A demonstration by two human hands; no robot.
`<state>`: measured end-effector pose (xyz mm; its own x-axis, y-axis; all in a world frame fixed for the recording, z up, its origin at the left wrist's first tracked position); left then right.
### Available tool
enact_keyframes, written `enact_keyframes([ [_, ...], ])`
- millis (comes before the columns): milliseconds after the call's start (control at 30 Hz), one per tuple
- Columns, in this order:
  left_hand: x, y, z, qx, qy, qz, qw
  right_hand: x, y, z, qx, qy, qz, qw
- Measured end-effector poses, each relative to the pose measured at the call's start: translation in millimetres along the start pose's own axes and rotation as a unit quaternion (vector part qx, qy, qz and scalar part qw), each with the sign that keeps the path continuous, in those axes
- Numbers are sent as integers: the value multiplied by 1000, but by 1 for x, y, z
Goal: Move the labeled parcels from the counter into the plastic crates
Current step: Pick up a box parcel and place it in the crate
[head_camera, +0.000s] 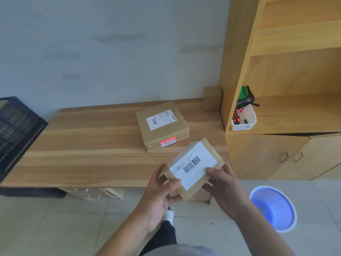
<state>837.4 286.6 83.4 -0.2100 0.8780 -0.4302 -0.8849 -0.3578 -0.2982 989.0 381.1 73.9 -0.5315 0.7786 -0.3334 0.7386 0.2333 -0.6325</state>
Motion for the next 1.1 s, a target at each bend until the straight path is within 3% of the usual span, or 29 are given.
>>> enact_keyframes([
  [200, -26, 32, 6, 11, -42, 21, 999, -3, -25, 26, -26, -35, -33, 999],
  [333, -38, 55, 38, 100, -114, 21, 988, -9, -40, 16, -92, -40, -48, 994],
  [500, -59, 68, 96, 263, -220, -30, 939, -18, -66, -21, -196, -10, -72, 978],
  [667, -91, 94, 120, 362, -268, -63, 891, -32, -112, 5, -233, -26, -140, 962],
  [900, -127, 169, 109, 340, -231, -75, 909, -45, -164, 67, -251, -44, -140, 957],
  [1100, -161, 251, 98, 218, -184, -35, 958, -41, -228, 112, -265, -31, -151, 952],
])
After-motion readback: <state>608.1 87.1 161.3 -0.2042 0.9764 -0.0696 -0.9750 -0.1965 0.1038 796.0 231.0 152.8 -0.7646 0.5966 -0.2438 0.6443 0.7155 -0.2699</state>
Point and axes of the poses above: each hand's wrist, its own x-axis towards the middle knuckle, its own y-axis out of the back of the hand, z = x × y, the point moved 10 cm from there along x, towards the middle knuckle, and after that the axes turned 4 degrees about x, right-handed, at the moved point
